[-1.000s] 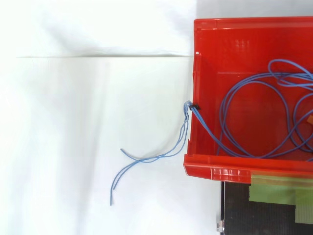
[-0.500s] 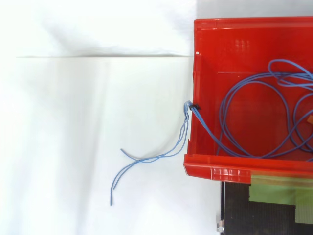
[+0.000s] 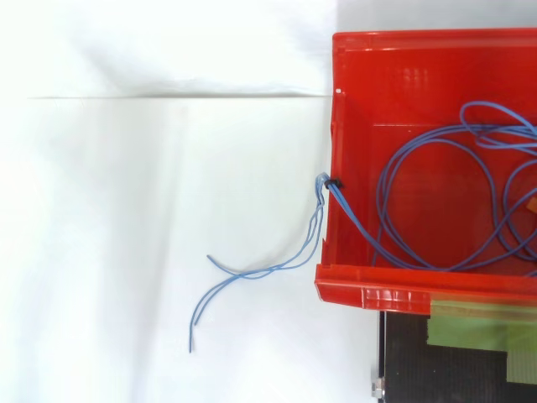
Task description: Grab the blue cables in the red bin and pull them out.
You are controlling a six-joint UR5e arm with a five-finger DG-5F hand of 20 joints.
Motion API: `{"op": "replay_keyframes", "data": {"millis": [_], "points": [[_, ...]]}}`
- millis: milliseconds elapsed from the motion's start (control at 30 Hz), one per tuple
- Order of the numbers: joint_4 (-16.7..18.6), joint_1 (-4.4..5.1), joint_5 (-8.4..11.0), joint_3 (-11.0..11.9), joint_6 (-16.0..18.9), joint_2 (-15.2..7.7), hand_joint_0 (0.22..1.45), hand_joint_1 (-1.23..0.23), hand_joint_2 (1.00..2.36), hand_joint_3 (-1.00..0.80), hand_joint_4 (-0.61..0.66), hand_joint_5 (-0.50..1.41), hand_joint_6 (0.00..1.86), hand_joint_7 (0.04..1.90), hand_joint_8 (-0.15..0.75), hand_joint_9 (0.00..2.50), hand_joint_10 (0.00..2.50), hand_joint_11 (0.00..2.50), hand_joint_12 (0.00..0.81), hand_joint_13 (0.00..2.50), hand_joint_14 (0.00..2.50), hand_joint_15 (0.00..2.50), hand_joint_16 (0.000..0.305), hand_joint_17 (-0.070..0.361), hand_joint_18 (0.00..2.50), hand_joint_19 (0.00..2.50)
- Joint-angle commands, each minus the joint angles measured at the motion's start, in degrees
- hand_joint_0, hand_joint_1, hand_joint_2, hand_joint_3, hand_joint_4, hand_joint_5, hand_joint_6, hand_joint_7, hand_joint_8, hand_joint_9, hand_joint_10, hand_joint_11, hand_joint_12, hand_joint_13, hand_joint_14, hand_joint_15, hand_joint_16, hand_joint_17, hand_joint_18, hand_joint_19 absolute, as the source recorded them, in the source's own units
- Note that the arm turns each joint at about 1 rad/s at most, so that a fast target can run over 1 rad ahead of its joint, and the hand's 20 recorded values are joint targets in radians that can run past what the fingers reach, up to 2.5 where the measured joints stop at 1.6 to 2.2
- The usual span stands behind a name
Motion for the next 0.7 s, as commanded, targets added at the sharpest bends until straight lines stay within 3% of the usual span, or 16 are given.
{"op": "replay_keyframes", "data": {"millis": [0,233,300,333,367,400,533,600,667], "points": [[0.0,0.06,0.0,0.0,0.0,0.0,0.7,-0.72,1.0,-1.0,0.04,0.03,0.01,0.17,0.171,0.01,0.0,0.0,0.339,0.03,0.0,0.07,0.055,0.123,0.0,0.19],[0.0,0.06,0.17,0.0,-0.26,-0.09,0.7,-0.72,1.0,-1.0,0.04,0.03,0.01,0.18,0.172,0.02,0.0,0.0,0.337,0.04,0.0,0.07,0.055,0.123,0.0,0.19],[0.18,0.33,0.53,0.0,-1.93,-0.09,0.71,-0.72,1.0,-1.0,0.05,0.05,0.01,0.19,0.172,0.03,0.0,0.0,0.337,0.05,0.0,0.08,0.055,0.124,0.0,0.19],[0.7,0.5,1.32,0.0,-4.13,-0.09,0.71,-0.72,1.0,-1.0,0.06,0.07,0.01,0.2,0.173,0.03,0.0,0.0,0.337,0.05,0.0,0.08,0.055,0.123,0.0,0.19],[0.7,0.5,1.32,0.0,-4.13,-0.09,0.71,-0.72,1.0,-1.0,0.06,0.07,0.01,0.21,0.176,0.04,0.0,0.0,0.34,0.06,0.0,0.08,0.055,0.123,0.0,0.2],[2.37,0.94,3.34,0.0,-9.84,-0.09,0.71,-0.75,1.0,-1.0,0.08,0.12,0.01,0.21,0.186,0.09,0.0,0.0,0.344,0.11,0.0,0.06,0.055,0.124,0.0,0.17],[5.63,1.82,5.98,0.0,-19.6,-0.18,0.71,-0.77,1.0,-1.0,0.09,0.16,0.01,0.23,0.191,0.12,0.0,0.0,0.344,0.14,0.0,0.05,0.055,0.125,0.03,0.17],[6.68,2.26,6.68,0.0,-21.88,-0.18,0.71,-0.77,1.0,-1.0,0.11,0.19,0.01,0.25,0.194,0.13,0.0,0.0,0.344,0.15,0.0,0.06,0.055,0.125,0.04,0.18],[7.56,2.7,7.03,0.0,-21.71,-0.18,0.71,-0.77,1.0,-1.0,0.11,0.21,0.01,0.26,0.196,0.14,0.0,0.0,0.344,0.15,0.0,0.06,0.056,0.125,0.05,0.17]]}}
